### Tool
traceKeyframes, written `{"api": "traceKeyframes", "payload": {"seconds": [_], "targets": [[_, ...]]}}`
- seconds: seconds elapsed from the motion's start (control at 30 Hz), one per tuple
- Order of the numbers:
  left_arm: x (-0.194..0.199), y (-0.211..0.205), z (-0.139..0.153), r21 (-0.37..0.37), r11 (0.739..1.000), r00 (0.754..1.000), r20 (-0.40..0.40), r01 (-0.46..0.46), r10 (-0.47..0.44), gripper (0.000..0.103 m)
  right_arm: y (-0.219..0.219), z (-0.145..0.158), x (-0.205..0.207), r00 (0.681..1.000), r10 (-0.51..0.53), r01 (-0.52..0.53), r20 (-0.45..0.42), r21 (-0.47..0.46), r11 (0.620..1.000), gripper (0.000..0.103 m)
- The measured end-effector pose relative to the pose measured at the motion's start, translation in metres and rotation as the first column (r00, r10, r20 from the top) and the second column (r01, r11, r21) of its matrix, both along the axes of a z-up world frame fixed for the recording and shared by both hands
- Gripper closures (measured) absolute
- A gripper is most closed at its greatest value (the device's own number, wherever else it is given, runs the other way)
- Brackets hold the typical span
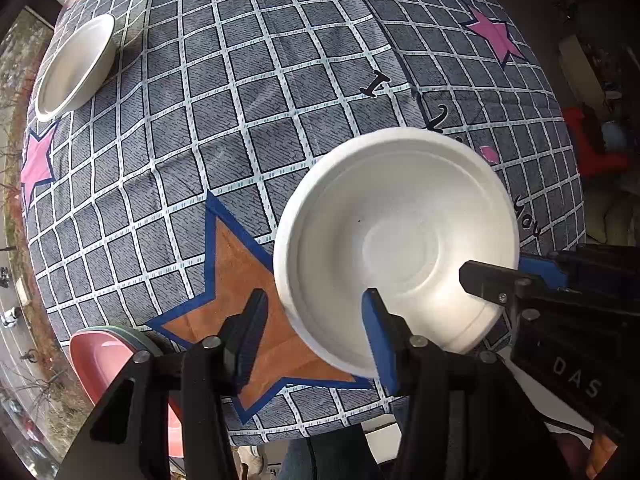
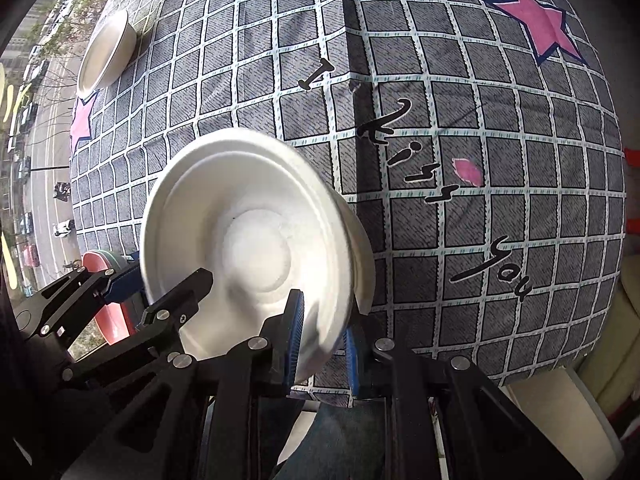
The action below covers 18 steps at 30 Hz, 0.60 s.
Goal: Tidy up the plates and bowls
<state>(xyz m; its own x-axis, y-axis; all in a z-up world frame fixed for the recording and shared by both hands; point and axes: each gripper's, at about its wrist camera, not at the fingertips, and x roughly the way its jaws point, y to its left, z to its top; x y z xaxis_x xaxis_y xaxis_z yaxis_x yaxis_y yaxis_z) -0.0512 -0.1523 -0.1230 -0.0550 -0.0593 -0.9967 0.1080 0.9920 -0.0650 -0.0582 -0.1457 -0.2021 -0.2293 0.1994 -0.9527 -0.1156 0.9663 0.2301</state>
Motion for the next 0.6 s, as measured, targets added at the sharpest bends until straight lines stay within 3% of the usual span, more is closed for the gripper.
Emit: {"api": "traceKeyframes", "payload": {"seconds": [0.03,0.1,0.13,0.17,0.5,0.6], "targets": [[-0.004,0.004,0.001,0.005,1.000,1.000,0.006,-0.003,0.003,0.030,0.001,-0.001,-0.002,1.000,-0.003,0.003,-0.003,-0.002,1.000,0.083],[-0.010,0.011,0.000,0.011,1.000,1.000,0.011,-0.012,0.012,0.024,0.004,-0.004,-0.006,1.000,-0.016,0.016,-0.006,-0.008,1.000,0.070],[-0.015,0.016,0.001,0.014,1.000,1.000,0.007,-0.019,0.019,0.024,0.002,-0.004,-0.007,1.000,-0.025,0.025,-0.003,-0.010,1.000,0.044],[-0.018,0.022,0.001,0.019,0.999,1.000,0.003,-0.028,0.028,0.024,-0.003,-0.002,-0.009,0.999,-0.036,0.036,0.004,-0.009,0.999,0.025],[-0.050,0.079,0.012,0.020,0.991,0.991,-0.003,-0.131,0.132,0.024,-0.043,0.007,-0.027,0.991,-0.133,0.133,-0.008,-0.037,0.990,0.024],[-0.059,0.099,0.029,0.013,0.991,0.991,0.012,-0.133,0.133,0.024,-0.024,-0.001,-0.028,0.990,-0.139,0.139,-0.008,-0.042,0.989,0.024]]}}
